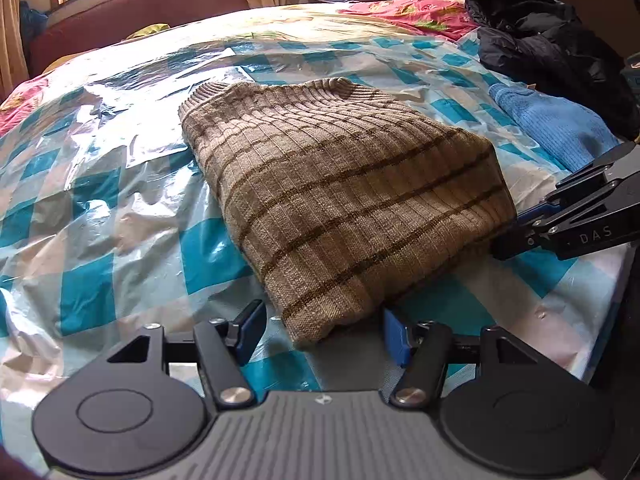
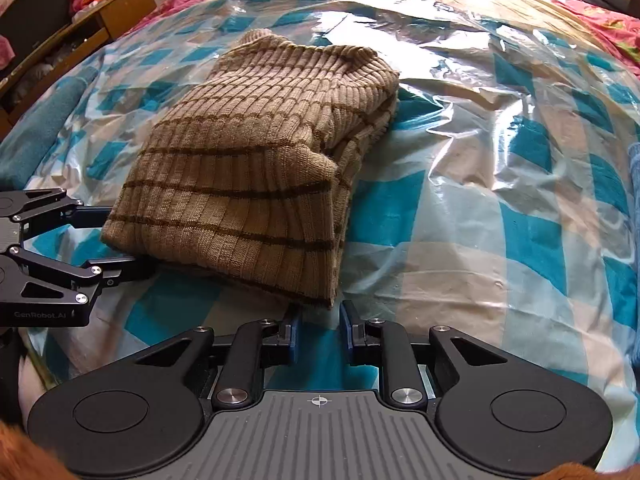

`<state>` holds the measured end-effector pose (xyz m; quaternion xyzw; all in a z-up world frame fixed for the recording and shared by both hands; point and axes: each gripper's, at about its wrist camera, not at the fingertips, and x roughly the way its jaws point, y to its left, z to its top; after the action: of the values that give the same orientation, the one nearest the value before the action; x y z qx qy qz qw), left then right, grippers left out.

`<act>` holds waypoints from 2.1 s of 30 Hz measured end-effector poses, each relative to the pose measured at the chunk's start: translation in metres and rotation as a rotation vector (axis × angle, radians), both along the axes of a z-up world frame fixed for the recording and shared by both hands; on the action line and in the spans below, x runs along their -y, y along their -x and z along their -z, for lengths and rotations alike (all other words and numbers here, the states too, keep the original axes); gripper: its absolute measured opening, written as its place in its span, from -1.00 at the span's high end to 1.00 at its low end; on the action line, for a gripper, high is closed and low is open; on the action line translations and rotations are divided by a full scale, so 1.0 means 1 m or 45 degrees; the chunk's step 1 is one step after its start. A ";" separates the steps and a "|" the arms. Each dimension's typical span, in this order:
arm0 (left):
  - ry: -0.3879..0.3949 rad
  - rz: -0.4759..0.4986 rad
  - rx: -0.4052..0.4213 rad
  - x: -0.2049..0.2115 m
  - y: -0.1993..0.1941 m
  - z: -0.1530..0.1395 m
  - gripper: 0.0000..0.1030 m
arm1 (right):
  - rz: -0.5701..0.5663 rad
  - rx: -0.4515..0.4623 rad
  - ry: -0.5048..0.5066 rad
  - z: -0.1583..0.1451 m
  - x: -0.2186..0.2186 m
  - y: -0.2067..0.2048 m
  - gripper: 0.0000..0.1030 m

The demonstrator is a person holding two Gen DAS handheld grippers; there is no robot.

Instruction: Fold small clothes

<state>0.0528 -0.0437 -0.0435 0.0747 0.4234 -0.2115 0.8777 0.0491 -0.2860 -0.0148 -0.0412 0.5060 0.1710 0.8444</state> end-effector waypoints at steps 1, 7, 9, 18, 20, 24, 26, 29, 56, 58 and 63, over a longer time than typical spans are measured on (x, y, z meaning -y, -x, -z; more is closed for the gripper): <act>-0.002 -0.002 -0.001 0.001 -0.001 0.000 -0.26 | -0.013 0.001 0.017 0.002 -0.003 -0.003 0.57; -0.001 -0.006 -0.006 -0.001 -0.004 0.001 -0.26 | 0.055 -0.021 -0.071 0.003 0.007 -0.005 0.75; -0.001 -0.002 -0.014 -0.001 -0.005 0.001 -0.27 | 0.102 -0.023 -0.082 0.002 0.014 -0.003 0.82; -0.017 0.006 -0.010 0.002 -0.005 0.001 -0.27 | 0.202 -0.006 -0.107 -0.013 0.030 0.007 0.82; -0.018 0.010 -0.010 0.001 -0.004 0.001 -0.27 | 0.185 0.035 -0.156 -0.022 0.031 0.014 0.81; -0.018 0.012 -0.002 0.001 -0.003 -0.001 -0.27 | 0.218 0.108 -0.234 -0.036 0.033 0.017 0.62; -0.020 0.014 0.004 0.001 -0.002 -0.003 -0.27 | 0.235 0.145 -0.273 -0.042 0.032 0.015 0.60; -0.006 0.017 0.022 0.002 0.000 -0.007 -0.26 | 0.248 0.201 -0.315 -0.049 0.027 0.007 0.57; 0.065 -0.042 0.079 -0.001 0.003 -0.024 -0.27 | 0.350 0.294 -0.095 -0.045 -0.002 0.008 0.61; 0.052 -0.072 0.071 0.000 0.000 -0.019 -0.27 | 0.354 0.237 -0.085 -0.032 -0.003 0.004 0.61; 0.049 -0.097 0.022 -0.006 -0.006 -0.011 -0.27 | 0.419 0.131 -0.108 0.001 -0.001 -0.007 0.60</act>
<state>0.0592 -0.0377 -0.0327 0.0434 0.4142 -0.1852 0.8901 0.0565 -0.2854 -0.0156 0.0690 0.4545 0.0491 0.8867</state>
